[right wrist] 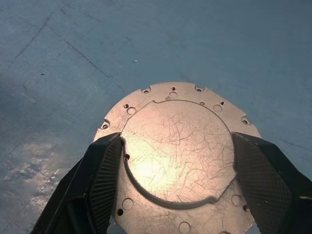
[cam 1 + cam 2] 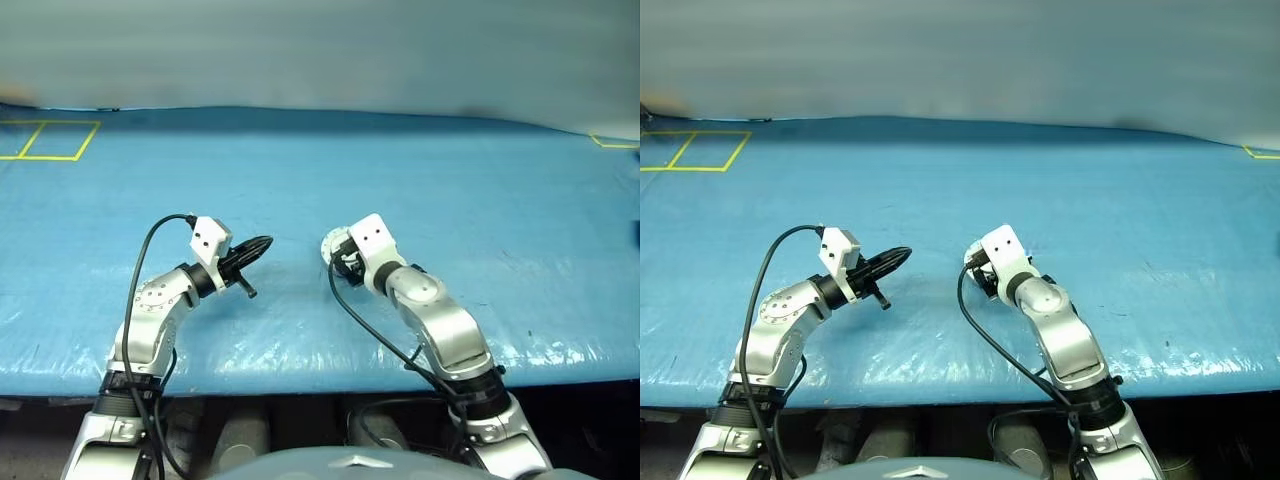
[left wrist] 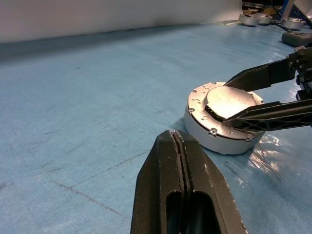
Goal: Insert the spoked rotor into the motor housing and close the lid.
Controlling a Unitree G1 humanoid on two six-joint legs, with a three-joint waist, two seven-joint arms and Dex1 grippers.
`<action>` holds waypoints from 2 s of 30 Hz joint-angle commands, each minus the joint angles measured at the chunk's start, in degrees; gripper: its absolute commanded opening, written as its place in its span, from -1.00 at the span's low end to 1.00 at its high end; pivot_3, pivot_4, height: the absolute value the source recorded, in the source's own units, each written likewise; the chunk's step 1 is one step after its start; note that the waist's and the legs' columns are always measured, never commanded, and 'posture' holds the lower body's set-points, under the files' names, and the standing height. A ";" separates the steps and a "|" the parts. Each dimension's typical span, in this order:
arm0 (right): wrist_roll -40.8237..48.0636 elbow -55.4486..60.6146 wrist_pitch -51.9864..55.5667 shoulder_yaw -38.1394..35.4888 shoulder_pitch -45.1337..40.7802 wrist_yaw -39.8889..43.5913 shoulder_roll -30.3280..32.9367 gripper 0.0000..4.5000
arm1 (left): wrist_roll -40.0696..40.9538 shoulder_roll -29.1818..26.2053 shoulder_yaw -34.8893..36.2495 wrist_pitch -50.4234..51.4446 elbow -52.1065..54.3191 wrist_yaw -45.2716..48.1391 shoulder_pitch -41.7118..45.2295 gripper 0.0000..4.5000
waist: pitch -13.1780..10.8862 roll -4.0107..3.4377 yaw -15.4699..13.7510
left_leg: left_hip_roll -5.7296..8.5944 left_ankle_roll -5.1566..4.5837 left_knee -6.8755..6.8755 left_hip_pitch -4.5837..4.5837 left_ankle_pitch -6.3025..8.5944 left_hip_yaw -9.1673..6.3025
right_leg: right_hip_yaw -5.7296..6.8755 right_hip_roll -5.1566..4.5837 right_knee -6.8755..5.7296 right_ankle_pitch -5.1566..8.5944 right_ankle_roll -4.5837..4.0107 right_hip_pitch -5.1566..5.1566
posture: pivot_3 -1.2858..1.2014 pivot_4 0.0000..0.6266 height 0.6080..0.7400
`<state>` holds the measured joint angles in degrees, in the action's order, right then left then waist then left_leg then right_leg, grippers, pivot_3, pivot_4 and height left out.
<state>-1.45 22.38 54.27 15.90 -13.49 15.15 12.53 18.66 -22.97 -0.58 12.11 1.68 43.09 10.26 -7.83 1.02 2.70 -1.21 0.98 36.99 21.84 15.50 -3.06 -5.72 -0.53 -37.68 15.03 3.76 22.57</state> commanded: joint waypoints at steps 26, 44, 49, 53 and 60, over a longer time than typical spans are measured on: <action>-1.91 -19.98 3.80 -5.42 2.15 -15.65 -12.30 0.43 | -0.31 0.26 -0.82 -0.39 -0.18 0.87 2.26 -1.00 | 0.17 0.30 1.40 | -0.38 0.31 0.08 -1.04 -0.35 -0.06 | 0.13 0.35 -0.10 0.19 -0.27 -0.63 | 0.03 -0.52 1.00; 4.16 -20.62 -1.39 -14.90 3.03 -15.69 -15.08 0.43 | -0.16 -0.26 -0.34 -0.41 0.99 0.17 1.45 -1.00 | 0.31 0.39 0.42 | -0.47 0.21 -0.12 -1.15 -0.42 -0.29 | 0.24 -0.13 0.47 0.20 -0.23 -0.93 | 0.03 -0.52 1.00; 8.08 -18.92 0.40 -12.83 4.08 -9.61 -12.39 0.43 | -0.21 -0.18 -0.56 -0.38 0.85 0.26 1.83 -1.00 | 0.35 0.45 0.41 | -0.46 0.20 -0.36 -1.13 -0.42 -0.29 | 0.25 -0.15 0.78 0.16 -0.17 -0.98 | 0.03 -0.52 1.00; 10.43 -8.68 -10.33 -5.04 7.71 0.68 -7.57 0.43 | -0.26 -0.24 -0.64 -0.43 0.60 0.42 1.97 -1.00 | 0.33 0.49 0.41 | -0.34 0.16 -0.64 -1.01 -0.40 -0.26 | 0.25 -0.28 0.87 0.15 -0.16 -0.80 | 0.03 -0.52 1.00; 6.17 -10.21 -17.43 -5.29 8.13 -3.86 -8.16 0.43 | -0.47 0.20 -0.85 -0.54 -0.22 0.38 2.54 -1.00 | 0.17 0.27 1.32 | -0.48 0.54 -1.19 0.08 -0.24 -0.29 | 0.26 0.30 0.65 -0.15 -0.46 0.42 | 0.03 -0.52 1.00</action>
<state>6.29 16.30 35.93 10.05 -6.14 13.20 4.61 18.17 -22.85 -1.66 12.10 0.80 43.49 12.33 -7.65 1.28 4.02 -1.69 1.53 35.71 21.92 15.27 -3.35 -5.47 -0.24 -37.02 14.90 3.27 23.03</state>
